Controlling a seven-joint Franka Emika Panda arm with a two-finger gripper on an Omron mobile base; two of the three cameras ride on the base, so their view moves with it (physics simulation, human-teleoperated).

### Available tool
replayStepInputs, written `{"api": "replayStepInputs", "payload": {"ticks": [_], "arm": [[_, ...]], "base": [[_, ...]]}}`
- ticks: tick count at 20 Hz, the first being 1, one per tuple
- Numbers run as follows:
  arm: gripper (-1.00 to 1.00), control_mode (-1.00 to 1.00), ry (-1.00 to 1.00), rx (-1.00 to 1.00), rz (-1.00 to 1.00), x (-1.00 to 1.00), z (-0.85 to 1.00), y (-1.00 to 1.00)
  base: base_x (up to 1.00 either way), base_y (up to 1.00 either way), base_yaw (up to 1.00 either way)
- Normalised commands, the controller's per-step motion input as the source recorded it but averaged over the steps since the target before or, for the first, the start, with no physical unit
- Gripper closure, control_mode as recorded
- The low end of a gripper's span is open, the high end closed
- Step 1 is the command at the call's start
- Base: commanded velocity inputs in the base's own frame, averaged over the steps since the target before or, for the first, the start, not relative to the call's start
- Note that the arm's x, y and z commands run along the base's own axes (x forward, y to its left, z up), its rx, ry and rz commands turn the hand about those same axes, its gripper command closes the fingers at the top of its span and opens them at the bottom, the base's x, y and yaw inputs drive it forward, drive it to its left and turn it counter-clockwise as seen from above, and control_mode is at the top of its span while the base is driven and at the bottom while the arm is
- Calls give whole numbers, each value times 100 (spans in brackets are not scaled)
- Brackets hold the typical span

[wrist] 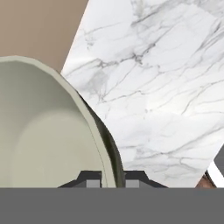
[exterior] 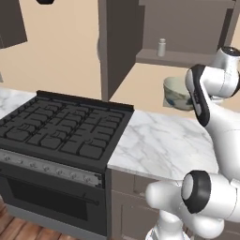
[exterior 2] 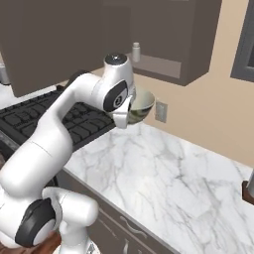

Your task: Pick the mug and place it in the sink. Pick the bowl and place it in the open cabinet and then close the cabinet.

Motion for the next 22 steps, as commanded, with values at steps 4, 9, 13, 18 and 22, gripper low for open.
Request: {"api": "replayStepInputs", "payload": {"ticks": [4, 9, 13, 18, 22], "arm": [[100, -100, -27, -3, 0, 0, 42, 0], [100, -100, -21, -4, 0, 3, 36, 0], [100, -100, -14, -5, -4, 10, 18, 0], [100, -100, -3, -1, -7, 33, 2, 0], [100, -100, -2, -2, -10, 43, 12, 0]], "base": [[0, 0, 0], [0, 0, 0], [0, 0, 0], [0, 0, 0], [0, 0, 0]]}}
